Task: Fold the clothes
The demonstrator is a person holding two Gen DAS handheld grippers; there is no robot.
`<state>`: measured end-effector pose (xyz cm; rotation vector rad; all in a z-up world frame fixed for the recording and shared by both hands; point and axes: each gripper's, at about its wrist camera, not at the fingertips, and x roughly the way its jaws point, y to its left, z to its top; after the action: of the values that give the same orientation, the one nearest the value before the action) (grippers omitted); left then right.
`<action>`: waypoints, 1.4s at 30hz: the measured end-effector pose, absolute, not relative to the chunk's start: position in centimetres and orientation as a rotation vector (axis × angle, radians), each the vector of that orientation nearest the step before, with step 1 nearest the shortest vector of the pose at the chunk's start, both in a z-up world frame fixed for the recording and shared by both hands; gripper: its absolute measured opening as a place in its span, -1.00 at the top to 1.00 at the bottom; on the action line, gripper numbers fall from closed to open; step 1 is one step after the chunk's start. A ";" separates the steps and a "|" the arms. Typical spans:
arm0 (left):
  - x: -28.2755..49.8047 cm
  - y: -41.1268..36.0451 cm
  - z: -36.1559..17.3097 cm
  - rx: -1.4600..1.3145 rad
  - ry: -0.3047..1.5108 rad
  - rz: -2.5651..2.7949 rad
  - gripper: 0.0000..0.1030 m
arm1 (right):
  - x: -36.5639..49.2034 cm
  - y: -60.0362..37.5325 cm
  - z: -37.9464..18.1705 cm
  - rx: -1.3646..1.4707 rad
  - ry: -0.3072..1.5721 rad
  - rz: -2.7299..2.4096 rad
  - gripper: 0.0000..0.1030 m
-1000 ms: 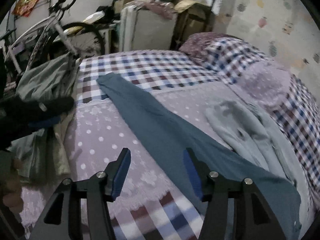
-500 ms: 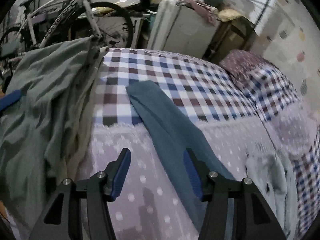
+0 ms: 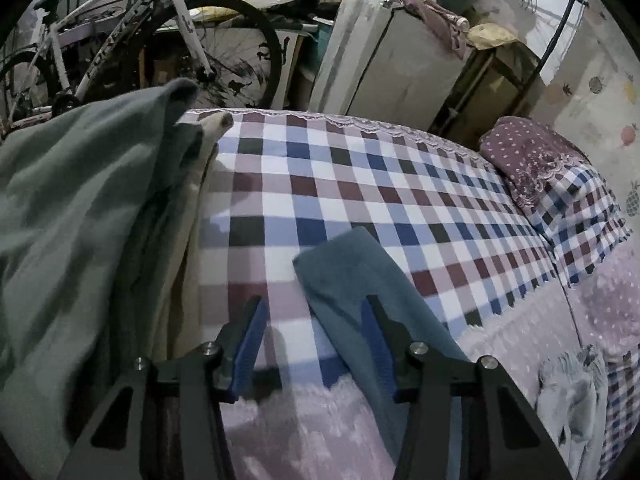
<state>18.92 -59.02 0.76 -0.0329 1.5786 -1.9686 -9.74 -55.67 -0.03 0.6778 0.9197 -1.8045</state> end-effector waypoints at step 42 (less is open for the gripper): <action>3.8 -45.5 7.9 0.348 1.395 -2.603 -0.65 | -23.4 -13.7 21.6 0.728 0.224 -2.587 0.95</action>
<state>3.80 -45.52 7.87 0.3484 1.3948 -2.6032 -23.44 -13.75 21.61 0.7285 0.2245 -2.5869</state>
